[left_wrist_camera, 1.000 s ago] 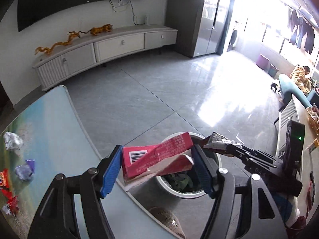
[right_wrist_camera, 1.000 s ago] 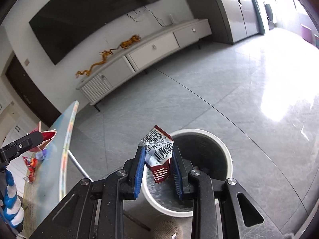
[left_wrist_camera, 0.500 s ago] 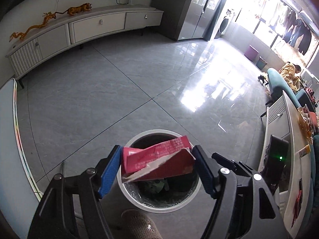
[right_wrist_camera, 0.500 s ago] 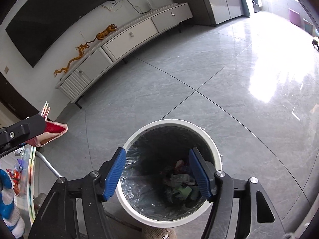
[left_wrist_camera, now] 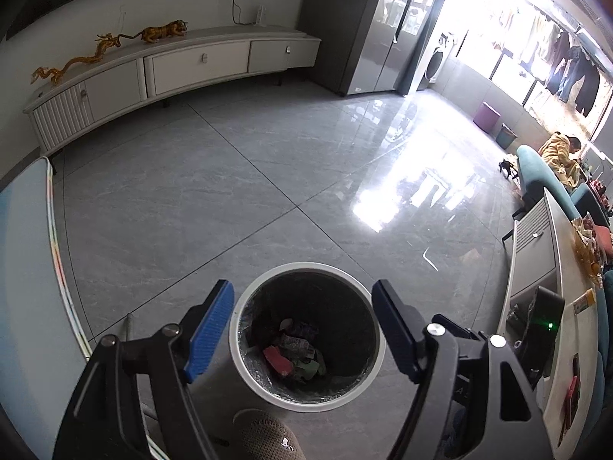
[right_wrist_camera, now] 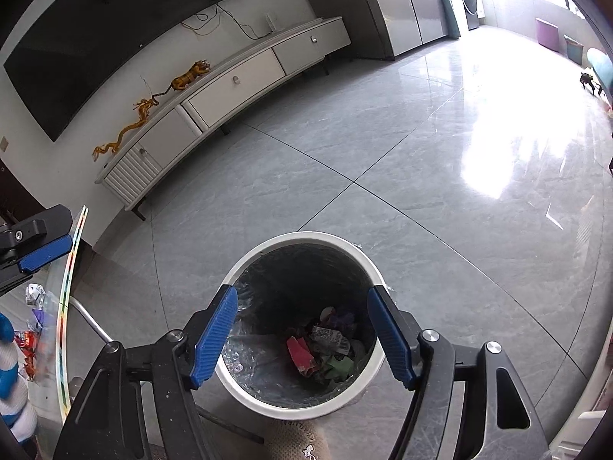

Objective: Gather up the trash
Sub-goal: 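Move both grippers back to the trash on the table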

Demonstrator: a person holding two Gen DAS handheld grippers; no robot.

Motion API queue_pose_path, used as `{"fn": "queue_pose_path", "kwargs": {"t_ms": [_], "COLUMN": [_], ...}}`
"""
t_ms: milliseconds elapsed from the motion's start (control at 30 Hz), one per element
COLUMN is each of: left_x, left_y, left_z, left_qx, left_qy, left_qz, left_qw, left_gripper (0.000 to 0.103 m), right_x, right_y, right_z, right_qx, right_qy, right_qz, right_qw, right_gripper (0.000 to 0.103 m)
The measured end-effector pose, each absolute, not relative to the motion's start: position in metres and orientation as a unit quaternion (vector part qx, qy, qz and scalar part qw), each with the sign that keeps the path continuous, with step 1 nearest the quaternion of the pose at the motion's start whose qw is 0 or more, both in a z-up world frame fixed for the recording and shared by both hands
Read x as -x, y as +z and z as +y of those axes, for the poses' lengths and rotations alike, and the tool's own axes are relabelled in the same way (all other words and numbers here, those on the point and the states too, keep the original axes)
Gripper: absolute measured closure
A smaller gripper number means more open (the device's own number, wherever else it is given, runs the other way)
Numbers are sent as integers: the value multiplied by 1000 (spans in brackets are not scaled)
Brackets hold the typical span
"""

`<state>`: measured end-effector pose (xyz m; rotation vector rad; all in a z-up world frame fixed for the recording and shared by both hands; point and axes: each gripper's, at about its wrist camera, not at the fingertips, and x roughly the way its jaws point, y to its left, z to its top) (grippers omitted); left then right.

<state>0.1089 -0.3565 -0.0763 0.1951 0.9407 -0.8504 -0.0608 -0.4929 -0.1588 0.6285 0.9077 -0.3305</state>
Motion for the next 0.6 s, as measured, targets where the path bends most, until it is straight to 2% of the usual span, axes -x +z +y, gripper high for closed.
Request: {"fn": "queue_pose_path", "kwargs": {"t_ms": [300, 600], "left_x": [-85, -67], "left_y": [-33, 3], "left_z": [-292, -222], "left_qx": [-94, -90], "left_qy": [-320, -261], "left_qz": [342, 298], "left_qw": [878, 914], "left_gripper": [30, 30], "right_x": [65, 63], "right_y": [-123, -78], "right_z": [-478, -439], "right_qx": [-277, -244], "right_qy": [-152, -128], "right_qz": [398, 354], "right_qw": [861, 893], "right_gripper": [26, 6]}}
